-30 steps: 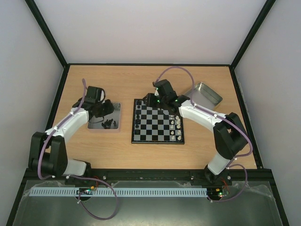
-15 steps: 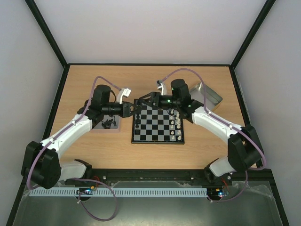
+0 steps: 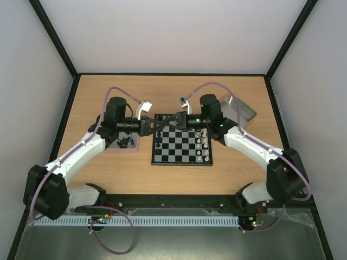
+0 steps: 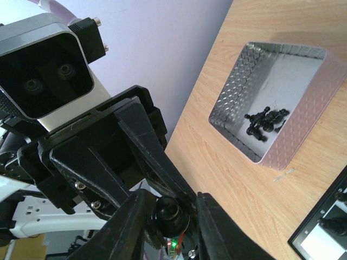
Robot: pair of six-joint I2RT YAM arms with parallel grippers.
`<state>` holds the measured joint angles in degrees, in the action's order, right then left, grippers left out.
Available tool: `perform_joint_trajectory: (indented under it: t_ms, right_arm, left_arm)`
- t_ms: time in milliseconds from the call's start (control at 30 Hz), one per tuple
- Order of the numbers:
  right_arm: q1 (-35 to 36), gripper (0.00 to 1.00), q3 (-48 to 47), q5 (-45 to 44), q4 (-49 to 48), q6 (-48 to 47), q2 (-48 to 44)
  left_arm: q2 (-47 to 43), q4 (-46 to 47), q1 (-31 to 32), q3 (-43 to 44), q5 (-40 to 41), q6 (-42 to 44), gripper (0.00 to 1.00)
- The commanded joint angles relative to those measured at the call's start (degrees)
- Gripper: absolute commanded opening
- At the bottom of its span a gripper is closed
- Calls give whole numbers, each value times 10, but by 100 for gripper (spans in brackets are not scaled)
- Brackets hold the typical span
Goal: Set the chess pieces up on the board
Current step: Pick up the chess piece from the storage box.
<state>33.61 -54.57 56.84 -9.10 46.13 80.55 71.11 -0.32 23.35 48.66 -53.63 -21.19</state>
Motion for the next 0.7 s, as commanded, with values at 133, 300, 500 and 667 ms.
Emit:
perform_joint_trajectory:
  t_ms: [133, 300, 500, 667]
  right_arm:
    - [3, 7, 0, 27, -21, 7, 0]
    - [4, 2, 3, -39, -15, -13, -6]
    - [26, 2, -8, -300, 69, -133, -17]
    - [77, 2, -9, -494, 84, -202, 7]
  left_arm:
    - [-11, 11, 2, 4, -15, 11, 16]
    - [-5, -6, -1, 9, 22, 13, 45]
    - [-15, -34, -41, -6, 212, -23, 73]
    - [-50, -60, -76, -27, 392, -72, 75]
